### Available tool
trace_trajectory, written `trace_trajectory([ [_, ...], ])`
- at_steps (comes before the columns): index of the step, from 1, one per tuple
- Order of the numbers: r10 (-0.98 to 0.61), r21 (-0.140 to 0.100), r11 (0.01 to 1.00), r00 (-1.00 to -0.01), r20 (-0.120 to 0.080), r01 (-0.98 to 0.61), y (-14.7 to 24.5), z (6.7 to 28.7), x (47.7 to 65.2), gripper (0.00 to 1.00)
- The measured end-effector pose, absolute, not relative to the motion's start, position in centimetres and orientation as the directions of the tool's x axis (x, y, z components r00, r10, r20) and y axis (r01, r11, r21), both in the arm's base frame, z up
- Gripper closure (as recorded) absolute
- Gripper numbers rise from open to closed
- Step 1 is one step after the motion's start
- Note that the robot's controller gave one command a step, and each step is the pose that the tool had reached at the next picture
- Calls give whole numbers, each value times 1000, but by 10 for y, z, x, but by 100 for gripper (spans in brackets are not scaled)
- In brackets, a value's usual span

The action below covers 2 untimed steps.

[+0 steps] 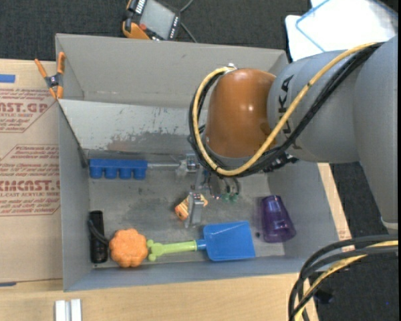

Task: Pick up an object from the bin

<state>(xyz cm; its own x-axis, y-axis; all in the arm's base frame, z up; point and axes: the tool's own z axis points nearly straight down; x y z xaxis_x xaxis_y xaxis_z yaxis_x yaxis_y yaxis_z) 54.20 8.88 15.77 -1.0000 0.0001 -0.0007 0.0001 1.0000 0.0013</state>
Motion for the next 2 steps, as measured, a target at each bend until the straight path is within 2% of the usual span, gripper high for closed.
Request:
trace_trajectory([
  [1,-169,2,986,-986,-14,-169,14,71,484,0],
  [2,42,7,999,-999,-15,42,12,72,488,0],
])
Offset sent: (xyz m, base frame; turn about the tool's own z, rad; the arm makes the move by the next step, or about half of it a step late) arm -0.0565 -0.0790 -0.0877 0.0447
